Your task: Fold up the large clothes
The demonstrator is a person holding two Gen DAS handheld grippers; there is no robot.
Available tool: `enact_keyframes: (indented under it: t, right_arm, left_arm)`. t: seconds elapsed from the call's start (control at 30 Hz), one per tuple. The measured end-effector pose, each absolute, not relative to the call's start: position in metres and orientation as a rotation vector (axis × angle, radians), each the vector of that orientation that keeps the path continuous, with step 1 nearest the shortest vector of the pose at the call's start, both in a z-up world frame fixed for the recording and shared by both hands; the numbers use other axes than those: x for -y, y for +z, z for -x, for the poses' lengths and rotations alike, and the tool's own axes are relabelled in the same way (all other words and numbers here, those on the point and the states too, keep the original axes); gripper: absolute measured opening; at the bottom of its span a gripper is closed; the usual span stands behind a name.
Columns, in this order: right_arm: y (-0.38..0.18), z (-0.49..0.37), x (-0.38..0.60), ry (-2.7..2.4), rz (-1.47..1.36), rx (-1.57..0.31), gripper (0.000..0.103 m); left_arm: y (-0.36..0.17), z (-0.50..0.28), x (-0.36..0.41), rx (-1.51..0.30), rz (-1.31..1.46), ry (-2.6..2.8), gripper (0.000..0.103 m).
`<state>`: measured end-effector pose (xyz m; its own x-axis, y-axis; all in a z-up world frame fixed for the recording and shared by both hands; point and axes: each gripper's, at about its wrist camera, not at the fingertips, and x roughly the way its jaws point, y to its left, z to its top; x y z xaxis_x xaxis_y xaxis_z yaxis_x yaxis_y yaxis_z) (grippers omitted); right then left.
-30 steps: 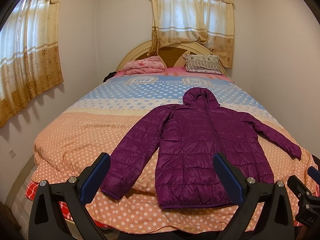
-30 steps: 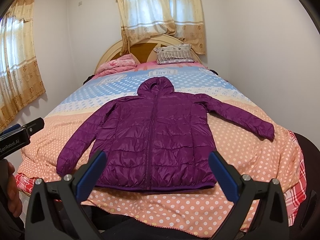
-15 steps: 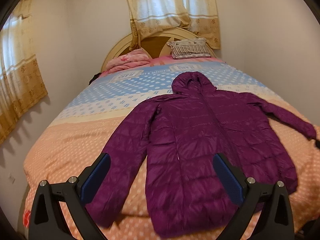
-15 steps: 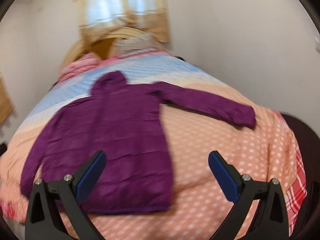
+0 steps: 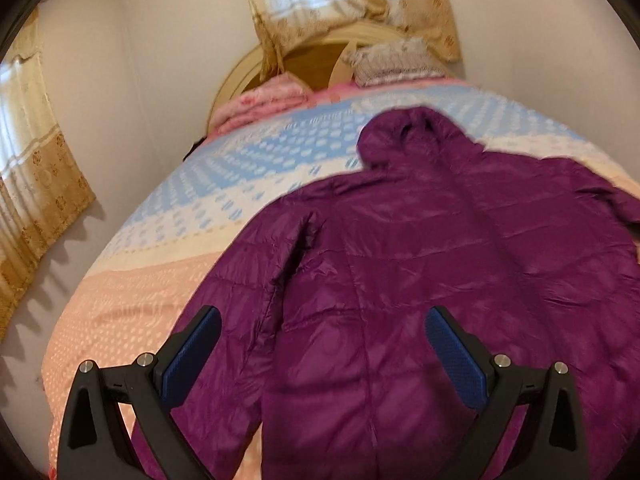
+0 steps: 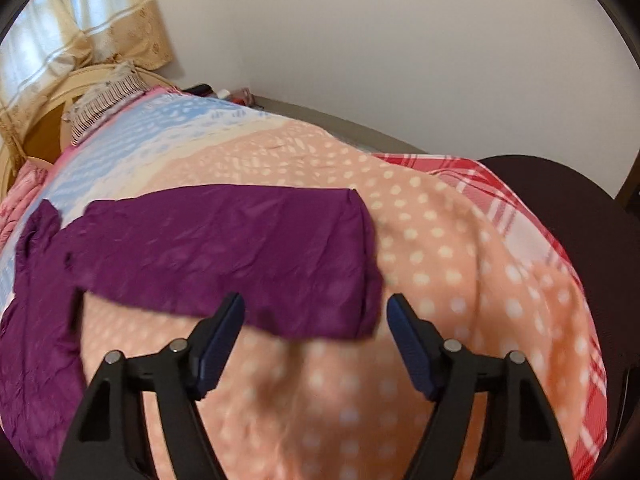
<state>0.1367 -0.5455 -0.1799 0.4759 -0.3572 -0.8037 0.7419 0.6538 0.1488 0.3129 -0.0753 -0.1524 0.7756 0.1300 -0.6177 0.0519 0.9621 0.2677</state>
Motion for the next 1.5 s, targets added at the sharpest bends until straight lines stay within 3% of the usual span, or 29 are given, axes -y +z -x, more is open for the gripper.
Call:
enact_keyframes:
  t: [0.1, 0.27, 0.33, 0.4, 0.7, 0.87, 1.47, 1.5]
  right_arm:
    - [-0.193, -0.154, 0.551, -0.705, -0.512, -0.871, 0.063]
    - [-0.206, -0.164, 0.558, -0.677, -0.464, -0.912, 0.036]
    - [-0.2, -0.162, 0.557, -0.659, -0.452, -0.894, 0.021]
    - [-0.187, -0.166, 0.552, -0.651, -0.423, -0.861, 0.018]
    - [-0.101, -0.204, 0.476, -0.514, -0.279, -0.689, 0.016]
    - [-0.081, -0.246, 0.413, -0.396, -0.186, -0.654, 0.016]
    - [-0.152, -0.354, 0.218, -0.063, -0.005, -0.733, 0.016]
    - [-0.153, -0.348, 0.212, -0.059, 0.006, -0.732, 0.02]
  left_arm:
    - [-0.167, -0.337, 0.072, -0.718, -0.277, 0.077, 0.102]
    - [-0.188, -0.355, 0.065, -0.781, -0.28, 0.091, 0.102]
    - [-0.191, -0.355, 0.056, -0.793, -0.261, 0.096, 0.102]
    - [-0.19, -0.354, 0.05, -0.795, -0.242, 0.1, 0.102]
    - [-0.158, -0.354, 0.009, -0.737, -0.162, 0.149, 0.102]
    - [-0.151, -0.361, -0.021, -0.73, -0.115, 0.2, 0.102]
    - [-0.156, -0.35, -0.055, -0.727, -0.114, 0.252, 0.102]
    - [-0.154, -0.35, -0.053, -0.727, -0.114, 0.253, 0.102]
